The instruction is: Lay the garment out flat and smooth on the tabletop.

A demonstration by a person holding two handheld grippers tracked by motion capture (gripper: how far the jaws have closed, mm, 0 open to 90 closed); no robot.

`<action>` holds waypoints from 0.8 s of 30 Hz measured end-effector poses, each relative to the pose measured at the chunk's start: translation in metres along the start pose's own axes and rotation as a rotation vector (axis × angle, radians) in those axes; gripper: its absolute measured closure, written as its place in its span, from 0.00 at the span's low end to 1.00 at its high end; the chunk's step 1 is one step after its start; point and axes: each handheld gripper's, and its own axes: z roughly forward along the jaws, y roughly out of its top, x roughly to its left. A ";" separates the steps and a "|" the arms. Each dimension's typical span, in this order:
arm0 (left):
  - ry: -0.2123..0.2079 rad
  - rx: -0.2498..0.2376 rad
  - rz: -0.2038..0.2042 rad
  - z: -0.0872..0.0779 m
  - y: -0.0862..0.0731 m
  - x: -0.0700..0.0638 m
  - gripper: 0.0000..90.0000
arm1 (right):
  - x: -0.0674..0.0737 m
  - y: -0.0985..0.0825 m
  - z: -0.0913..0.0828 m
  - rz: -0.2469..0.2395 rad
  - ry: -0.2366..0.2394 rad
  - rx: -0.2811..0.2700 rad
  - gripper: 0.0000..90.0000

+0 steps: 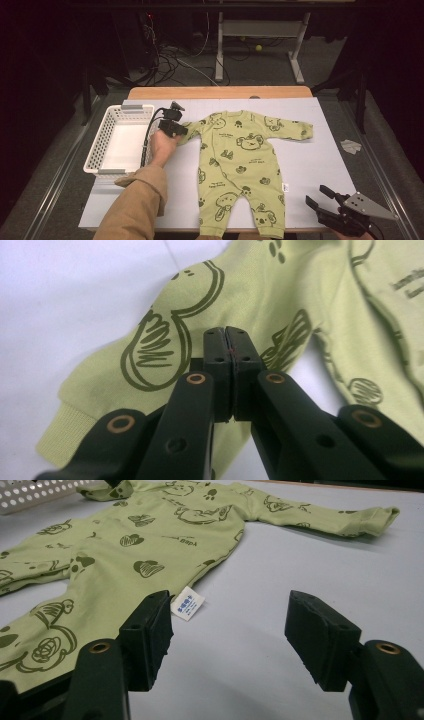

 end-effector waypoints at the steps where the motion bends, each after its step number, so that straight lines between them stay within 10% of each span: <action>1: 0.000 -0.006 0.003 -0.001 0.000 0.000 0.95 | 0.000 0.000 0.000 0.000 0.000 0.000 0.40; 24: -0.038 -0.104 -0.007 -0.031 -0.001 0.003 0.95 | 0.000 0.000 0.001 0.003 0.003 0.003 0.40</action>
